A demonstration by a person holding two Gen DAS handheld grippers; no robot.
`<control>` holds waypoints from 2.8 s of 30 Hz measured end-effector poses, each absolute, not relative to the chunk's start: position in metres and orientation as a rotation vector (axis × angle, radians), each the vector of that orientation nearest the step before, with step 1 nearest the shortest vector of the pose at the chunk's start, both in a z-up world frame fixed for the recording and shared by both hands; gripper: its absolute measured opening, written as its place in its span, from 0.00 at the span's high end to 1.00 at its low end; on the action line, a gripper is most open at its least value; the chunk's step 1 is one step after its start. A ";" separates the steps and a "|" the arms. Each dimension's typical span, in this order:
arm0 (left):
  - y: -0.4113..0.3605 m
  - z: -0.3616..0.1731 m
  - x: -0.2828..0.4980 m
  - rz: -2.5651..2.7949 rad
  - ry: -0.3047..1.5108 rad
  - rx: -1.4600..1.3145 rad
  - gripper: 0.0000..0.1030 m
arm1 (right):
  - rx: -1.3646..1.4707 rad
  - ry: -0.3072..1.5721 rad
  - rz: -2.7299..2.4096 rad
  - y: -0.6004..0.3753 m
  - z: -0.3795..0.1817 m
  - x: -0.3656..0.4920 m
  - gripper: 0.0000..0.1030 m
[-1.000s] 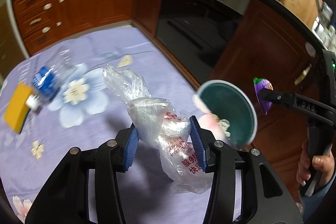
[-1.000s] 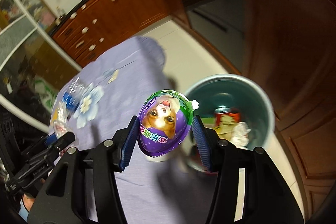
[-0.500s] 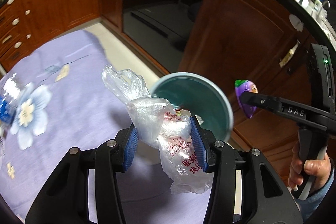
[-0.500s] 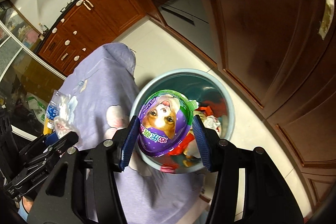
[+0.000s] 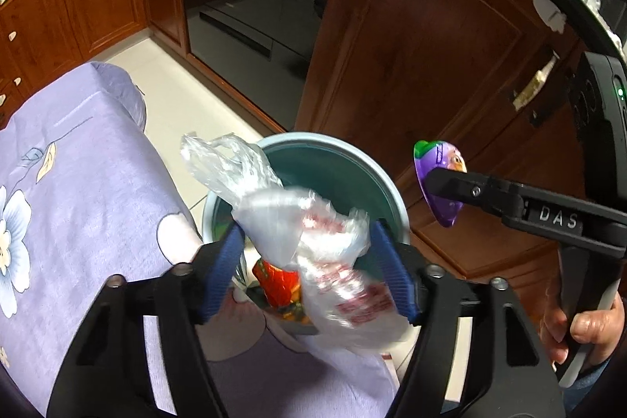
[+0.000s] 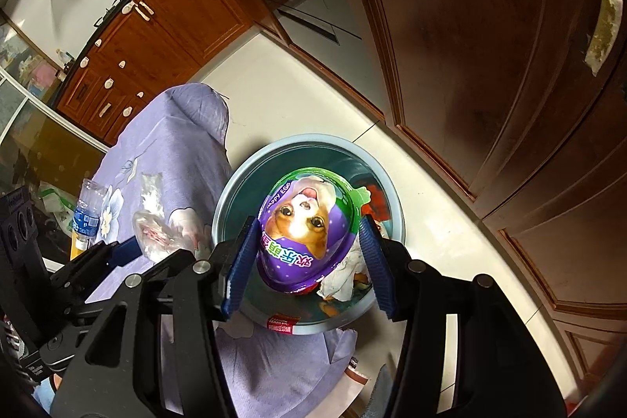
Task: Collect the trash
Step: 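Open both grippers over the bin to drop the egg and bags, then move both open tools back over the table toward the sponge and bottle, then grasp the water bottle with the right gripper while the left grasps the yellow sponge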
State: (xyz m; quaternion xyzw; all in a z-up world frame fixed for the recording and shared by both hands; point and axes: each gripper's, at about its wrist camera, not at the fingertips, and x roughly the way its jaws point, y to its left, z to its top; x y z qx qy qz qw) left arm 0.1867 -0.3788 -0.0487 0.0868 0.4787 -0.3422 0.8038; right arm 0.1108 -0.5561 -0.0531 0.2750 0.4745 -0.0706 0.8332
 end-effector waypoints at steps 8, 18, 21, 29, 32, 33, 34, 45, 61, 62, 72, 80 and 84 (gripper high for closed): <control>-0.367 -0.050 0.190 -0.697 1.041 0.172 0.09 | 0.583 1.023 -0.147 -0.550 -0.061 0.119 0.51; -0.344 -0.050 0.188 -0.673 1.064 0.183 0.04 | 0.566 1.054 -0.129 -0.536 -0.066 0.130 0.47; -0.335 -0.050 0.187 -0.667 1.068 0.170 0.04 | 0.571 1.054 -0.135 -0.533 -0.065 0.131 0.32; -0.317 -0.046 0.185 -0.661 1.068 0.144 0.04 | 0.580 1.073 -0.155 -0.524 -0.063 0.132 0.23; -0.310 -0.045 0.184 -0.659 1.066 0.134 0.04 | 0.576 1.083 -0.169 -0.519 -0.061 0.131 0.20; -0.307 -0.044 0.183 -0.659 1.065 0.131 0.04 | 0.573 1.082 -0.176 -0.518 -0.060 0.130 0.18; -0.306 -0.044 0.183 -0.658 1.065 0.128 0.04 | 0.571 1.082 -0.182 -0.516 -0.058 0.130 0.18; -0.275 -0.023 0.167 -0.655 1.022 0.089 0.04 | 0.548 1.080 -0.228 -0.499 -0.039 0.118 0.15; -0.201 0.000 0.145 -0.598 0.959 0.030 0.04 | 0.417 1.078 -0.176 -0.423 0.001 0.120 0.08; -0.190 0.000 0.145 -0.579 0.957 0.030 0.04 | 0.409 1.083 -0.163 -0.414 0.002 0.124 0.08; -0.060 -0.009 0.166 -0.379 0.947 -0.063 0.04 | 0.305 1.165 -0.016 -0.297 -0.005 0.187 0.08; 0.056 -0.028 0.198 -0.241 0.954 -0.139 0.04 | 0.207 1.210 0.101 -0.196 -0.013 0.247 0.08; 0.098 -0.041 0.219 -0.207 0.978 -0.170 0.04 | 0.200 1.228 0.137 -0.151 -0.019 0.286 0.08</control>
